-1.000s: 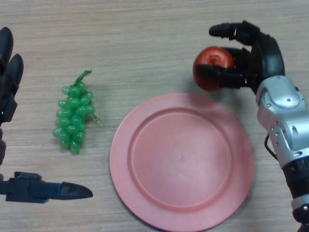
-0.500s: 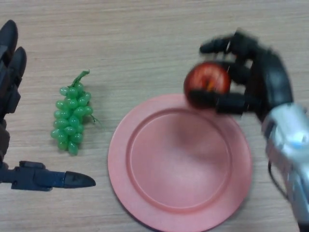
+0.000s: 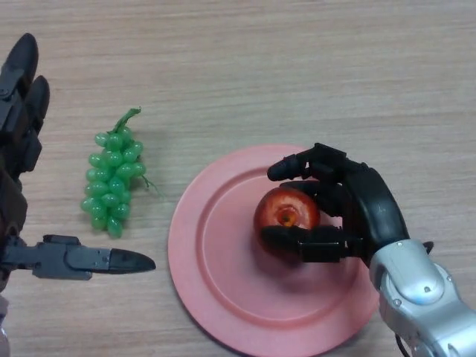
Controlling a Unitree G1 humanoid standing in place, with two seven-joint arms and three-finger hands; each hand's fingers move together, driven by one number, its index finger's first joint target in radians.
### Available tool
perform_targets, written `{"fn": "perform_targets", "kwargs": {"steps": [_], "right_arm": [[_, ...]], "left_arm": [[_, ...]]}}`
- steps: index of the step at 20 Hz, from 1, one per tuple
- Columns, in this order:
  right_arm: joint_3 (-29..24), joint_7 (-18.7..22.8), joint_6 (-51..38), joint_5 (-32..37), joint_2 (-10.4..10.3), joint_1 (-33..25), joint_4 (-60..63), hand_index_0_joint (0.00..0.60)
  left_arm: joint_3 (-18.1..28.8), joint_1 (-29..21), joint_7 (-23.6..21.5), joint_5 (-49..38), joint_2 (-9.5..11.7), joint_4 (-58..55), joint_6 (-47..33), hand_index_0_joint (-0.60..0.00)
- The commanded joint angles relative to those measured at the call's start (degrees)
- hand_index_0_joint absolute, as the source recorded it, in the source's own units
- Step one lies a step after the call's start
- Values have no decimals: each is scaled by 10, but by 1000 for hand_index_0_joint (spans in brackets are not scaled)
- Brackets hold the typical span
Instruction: Pick up the red apple and place it on the plate
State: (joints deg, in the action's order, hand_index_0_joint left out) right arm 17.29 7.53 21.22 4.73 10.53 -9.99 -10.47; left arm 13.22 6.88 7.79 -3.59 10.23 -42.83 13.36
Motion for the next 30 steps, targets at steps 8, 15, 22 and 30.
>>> {"fn": "perform_targets", "kwargs": {"steps": [8,15,22,30], "right_arm": [[-34,-2,-8,-10,4,1,-134,0],[-120,-136,38,-60,6,23,-270,0],[-234,-165,-39,17,37,86,-384,0],[-225,-170,-76,20,27,119,-388,0]], "left_arm": [[23,-31,-24,-37,29,-87,18,0],[-30,-88,-21,-41,47,-129,96,0],[2,-98,-20,-59,55,-76,53,0],[20,-74,-5,-27,56,6,-46,0]]}}
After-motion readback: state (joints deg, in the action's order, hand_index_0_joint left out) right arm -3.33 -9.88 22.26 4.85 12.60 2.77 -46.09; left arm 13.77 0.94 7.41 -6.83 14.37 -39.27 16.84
